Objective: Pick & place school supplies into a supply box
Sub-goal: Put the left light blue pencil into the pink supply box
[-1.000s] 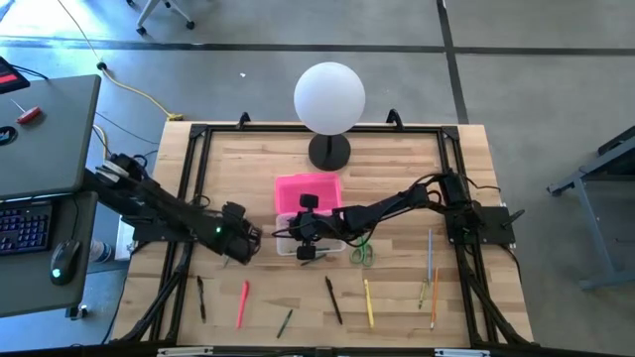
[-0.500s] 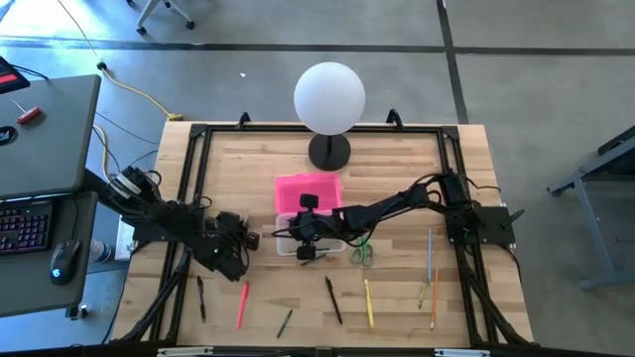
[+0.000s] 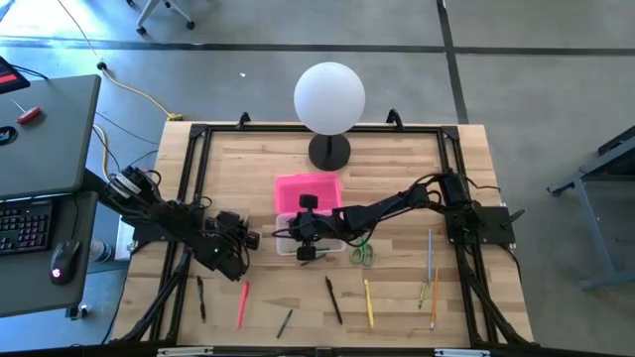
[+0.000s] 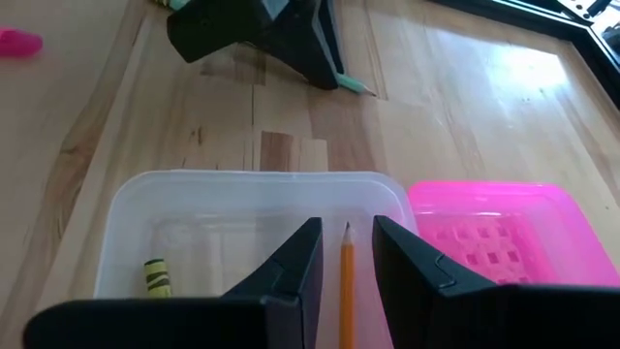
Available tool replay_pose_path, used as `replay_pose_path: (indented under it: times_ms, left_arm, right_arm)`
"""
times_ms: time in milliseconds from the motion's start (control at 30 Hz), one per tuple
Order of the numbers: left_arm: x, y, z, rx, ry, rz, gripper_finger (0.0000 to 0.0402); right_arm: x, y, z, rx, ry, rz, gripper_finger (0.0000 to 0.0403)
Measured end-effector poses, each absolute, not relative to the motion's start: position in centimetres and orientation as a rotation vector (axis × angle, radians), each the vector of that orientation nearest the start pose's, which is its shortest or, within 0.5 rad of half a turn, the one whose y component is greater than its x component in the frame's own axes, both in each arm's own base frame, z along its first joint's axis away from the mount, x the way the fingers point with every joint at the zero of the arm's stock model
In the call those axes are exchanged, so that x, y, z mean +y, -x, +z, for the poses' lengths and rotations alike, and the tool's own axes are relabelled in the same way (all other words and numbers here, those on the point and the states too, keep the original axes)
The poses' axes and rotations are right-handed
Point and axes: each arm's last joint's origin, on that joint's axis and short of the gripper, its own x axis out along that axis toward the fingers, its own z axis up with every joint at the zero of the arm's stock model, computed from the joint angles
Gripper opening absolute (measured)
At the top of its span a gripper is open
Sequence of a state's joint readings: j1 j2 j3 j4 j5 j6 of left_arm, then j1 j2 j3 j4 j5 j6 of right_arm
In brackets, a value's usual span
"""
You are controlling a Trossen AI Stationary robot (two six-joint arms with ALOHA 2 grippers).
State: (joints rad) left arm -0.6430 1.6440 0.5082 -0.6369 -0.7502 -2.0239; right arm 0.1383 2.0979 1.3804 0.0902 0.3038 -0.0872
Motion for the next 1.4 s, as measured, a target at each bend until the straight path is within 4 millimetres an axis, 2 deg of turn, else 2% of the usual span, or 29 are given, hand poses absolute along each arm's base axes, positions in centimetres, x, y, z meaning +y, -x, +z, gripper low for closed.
replay_pose_path:
  times_ms: [500,700,1033,1167,1267,1400]
  left_arm:
    - [-9.4,-15.9,8.2,0.631,0.542,1.125,0.0111]
    - [-9.6,-15.9,7.2,0.576,0.484,1.122,0.0111]
    - [-11.0,-14.1,4.4,0.379,0.402,1.051,0.0110]
    - [-11.4,-14.0,3.9,0.355,0.398,1.044,0.0109]
    - [-11.5,-14.2,4.0,0.379,0.377,1.055,0.0088]
    - [-11.7,-14.3,4.2,0.394,0.371,1.064,0.0028]
  right_arm:
    - [5.3,-45.2,16.1,0.605,0.218,-0.136,0.0073]
    - [5.3,-45.2,16.1,0.602,0.217,-0.129,0.0073]
    - [5.8,-45.2,16.0,0.605,0.181,-0.015,0.0073]
    - [6.3,-45.1,16.0,0.609,0.169,0.031,0.0073]
    - [6.8,-45.0,15.9,0.612,0.146,0.041,0.0073]
    - [8.2,-44.7,15.8,0.630,0.123,0.056,0.0073]
